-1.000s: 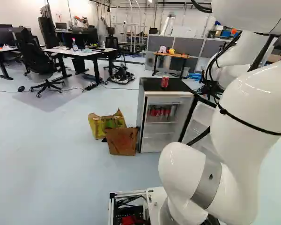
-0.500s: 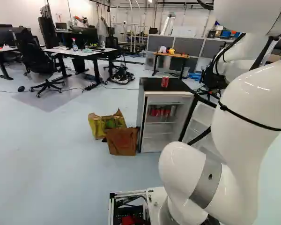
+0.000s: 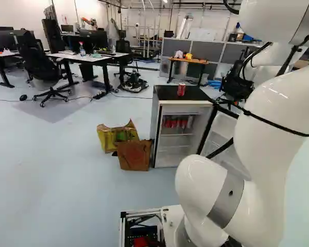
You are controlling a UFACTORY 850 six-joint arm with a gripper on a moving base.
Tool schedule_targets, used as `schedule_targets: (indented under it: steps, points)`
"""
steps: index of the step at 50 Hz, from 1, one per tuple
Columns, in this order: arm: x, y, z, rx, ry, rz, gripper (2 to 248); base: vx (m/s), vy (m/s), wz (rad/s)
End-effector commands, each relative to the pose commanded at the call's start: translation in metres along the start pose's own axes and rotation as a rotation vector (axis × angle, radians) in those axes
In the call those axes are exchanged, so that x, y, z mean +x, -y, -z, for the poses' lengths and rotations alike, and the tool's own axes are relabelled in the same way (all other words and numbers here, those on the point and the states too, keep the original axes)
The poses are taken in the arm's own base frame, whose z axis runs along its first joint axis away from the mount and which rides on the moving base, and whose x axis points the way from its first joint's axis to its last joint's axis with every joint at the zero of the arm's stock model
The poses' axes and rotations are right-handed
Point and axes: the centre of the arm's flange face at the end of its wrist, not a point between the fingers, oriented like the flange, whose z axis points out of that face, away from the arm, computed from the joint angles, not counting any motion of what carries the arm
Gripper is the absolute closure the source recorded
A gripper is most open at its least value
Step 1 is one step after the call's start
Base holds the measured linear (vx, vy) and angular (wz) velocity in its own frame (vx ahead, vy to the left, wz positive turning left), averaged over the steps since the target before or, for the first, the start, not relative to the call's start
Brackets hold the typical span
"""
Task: Grab a drink from the fridge
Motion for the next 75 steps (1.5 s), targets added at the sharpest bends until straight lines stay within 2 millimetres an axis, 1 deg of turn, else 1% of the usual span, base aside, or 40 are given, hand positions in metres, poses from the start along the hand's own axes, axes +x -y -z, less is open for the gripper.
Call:
schedule_targets:
  steps: [26, 45, 60, 75]
  points:
    - [0.031, -0.022, -0.028, -0.023, 0.014, -0.038, 3, 0.000, 0.000, 0.000]
    - [0.048, -0.036, -0.050, -0.033, 0.086, -0.057, 3, 0.000, 0.000, 0.000]
    - [0.062, -0.043, -0.068, -0.036, 0.149, -0.066, 3, 0.000, 0.000, 0.000]
    - [0.076, -0.042, -0.087, -0.031, 0.209, -0.066, 3, 0.000, 0.000, 0.000]
